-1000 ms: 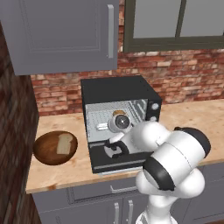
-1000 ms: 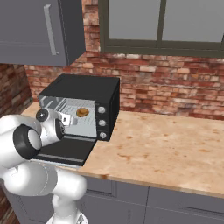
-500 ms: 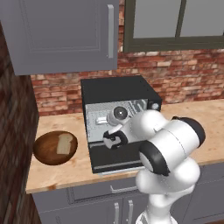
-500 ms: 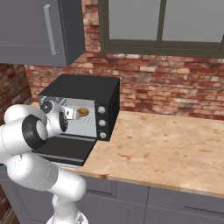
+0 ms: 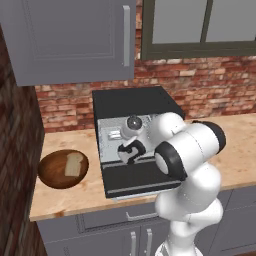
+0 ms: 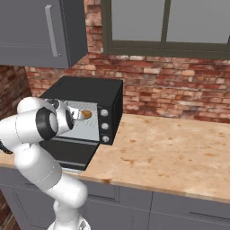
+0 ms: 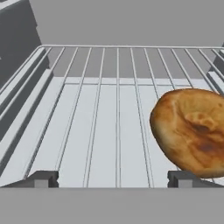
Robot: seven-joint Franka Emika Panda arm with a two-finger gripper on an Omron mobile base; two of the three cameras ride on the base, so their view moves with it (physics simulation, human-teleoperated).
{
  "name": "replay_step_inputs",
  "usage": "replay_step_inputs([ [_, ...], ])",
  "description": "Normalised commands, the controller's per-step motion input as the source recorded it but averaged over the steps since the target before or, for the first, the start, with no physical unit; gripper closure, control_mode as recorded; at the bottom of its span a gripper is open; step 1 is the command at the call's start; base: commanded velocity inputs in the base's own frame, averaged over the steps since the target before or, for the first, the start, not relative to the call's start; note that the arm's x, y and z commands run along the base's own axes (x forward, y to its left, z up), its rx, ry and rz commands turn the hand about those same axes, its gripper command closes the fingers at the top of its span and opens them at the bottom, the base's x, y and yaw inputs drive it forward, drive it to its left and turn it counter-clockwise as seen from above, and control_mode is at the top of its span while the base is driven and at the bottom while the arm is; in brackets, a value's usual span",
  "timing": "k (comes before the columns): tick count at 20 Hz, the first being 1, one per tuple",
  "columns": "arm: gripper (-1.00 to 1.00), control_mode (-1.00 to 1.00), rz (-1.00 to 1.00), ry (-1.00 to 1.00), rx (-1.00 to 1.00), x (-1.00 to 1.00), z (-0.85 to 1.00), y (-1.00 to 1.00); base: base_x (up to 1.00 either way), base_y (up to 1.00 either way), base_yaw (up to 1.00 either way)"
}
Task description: Pick up the heated bread from the toaster oven and place it in the bowl. Then move the bread bowl to the dining counter.
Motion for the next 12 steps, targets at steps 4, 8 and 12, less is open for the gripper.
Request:
replay_step_inputs([
  [4,-1.00,-1.00,0.00,0.10,0.00,0.14,-0.39,0.00,0.00,0.00,0.00],
  [8,-1.00,-1.00,0.00,0.07,0.00,-0.36,-0.29,0.00,0.00,0.00,0.00],
  [12,-1.00,-1.00,0.00,0.10,-0.05,-0.93,-0.21,0.02,0.00,0.00,0.00],
])
